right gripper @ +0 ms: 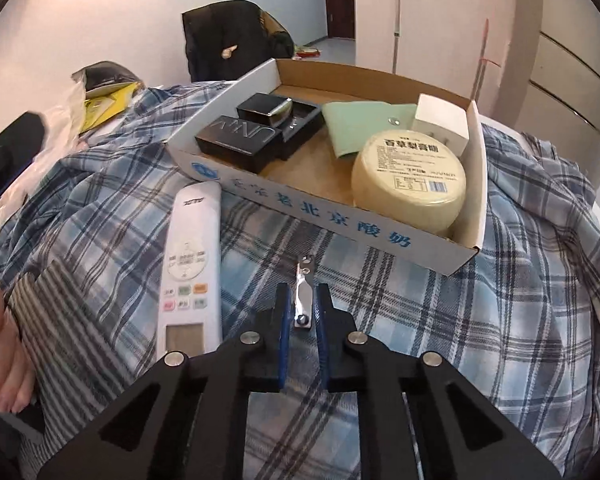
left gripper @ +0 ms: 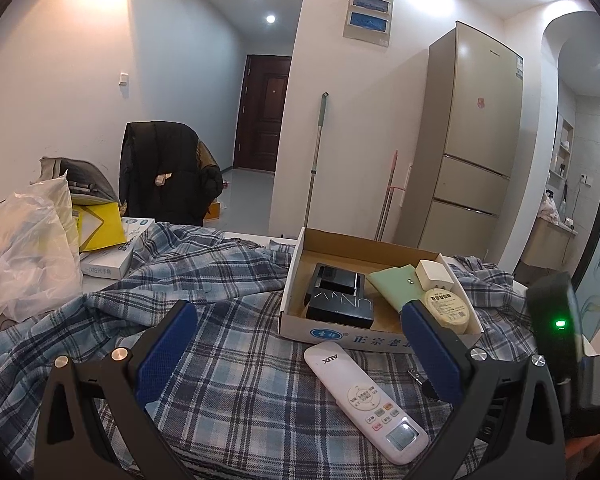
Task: Organize rigid objects
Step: 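Move the left tool down toward the white AUX remote on the shirt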
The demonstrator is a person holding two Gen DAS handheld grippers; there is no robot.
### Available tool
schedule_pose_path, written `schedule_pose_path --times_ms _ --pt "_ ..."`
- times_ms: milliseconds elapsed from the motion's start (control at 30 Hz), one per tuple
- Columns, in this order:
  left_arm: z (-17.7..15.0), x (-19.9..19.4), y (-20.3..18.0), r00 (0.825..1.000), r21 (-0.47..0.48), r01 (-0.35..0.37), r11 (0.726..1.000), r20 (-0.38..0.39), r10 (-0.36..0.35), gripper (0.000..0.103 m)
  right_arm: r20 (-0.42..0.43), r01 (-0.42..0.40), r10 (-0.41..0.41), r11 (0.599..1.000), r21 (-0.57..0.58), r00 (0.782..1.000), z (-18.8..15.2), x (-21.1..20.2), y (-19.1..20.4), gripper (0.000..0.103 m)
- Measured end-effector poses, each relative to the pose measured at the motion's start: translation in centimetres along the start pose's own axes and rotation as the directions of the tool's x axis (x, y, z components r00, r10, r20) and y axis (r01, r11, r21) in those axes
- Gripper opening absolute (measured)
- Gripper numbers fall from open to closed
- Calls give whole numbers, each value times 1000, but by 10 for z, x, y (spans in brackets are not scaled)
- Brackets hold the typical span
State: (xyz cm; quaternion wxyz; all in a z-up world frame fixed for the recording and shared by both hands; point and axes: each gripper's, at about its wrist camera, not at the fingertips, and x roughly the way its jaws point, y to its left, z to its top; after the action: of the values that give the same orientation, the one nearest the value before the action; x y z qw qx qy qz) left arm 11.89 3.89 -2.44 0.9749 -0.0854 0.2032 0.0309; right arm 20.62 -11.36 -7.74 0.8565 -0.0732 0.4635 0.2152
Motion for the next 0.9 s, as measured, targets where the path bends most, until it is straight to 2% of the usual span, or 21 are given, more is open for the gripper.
schedule_pose_path --times_ms 233,400,500,600,700,767,900 --pt "-3 0 2 1000 -3 -1 1000 -7 1 103 1 34 -34 999 -13 999 -1 1 3 9" --pt "-2 4 4 999 0 -43 999 -30 43 103 86 99 -106 992 75 991 -3 -27 -17 9" --pt "-2 10 10 997 -25 -52 998 -66 50 103 90 56 -70 987 151 993 -1 -35 -32 9" --pt "-4 18 15 989 -40 -99 994 -115 94 103 52 49 -58 987 153 997 -1 -29 -36 9" --pt "-9 36 16 970 -14 -128 992 -211 122 103 23 68 -73 987 147 997 -3 -21 -35 9" --pt "-12 43 16 961 -5 -121 993 -253 116 103 -5 58 -58 984 166 998 -2 -15 -36 9" --pt "-16 51 10 951 26 -70 997 -301 75 103 -29 110 -107 975 192 994 -5 -11 -42 9"
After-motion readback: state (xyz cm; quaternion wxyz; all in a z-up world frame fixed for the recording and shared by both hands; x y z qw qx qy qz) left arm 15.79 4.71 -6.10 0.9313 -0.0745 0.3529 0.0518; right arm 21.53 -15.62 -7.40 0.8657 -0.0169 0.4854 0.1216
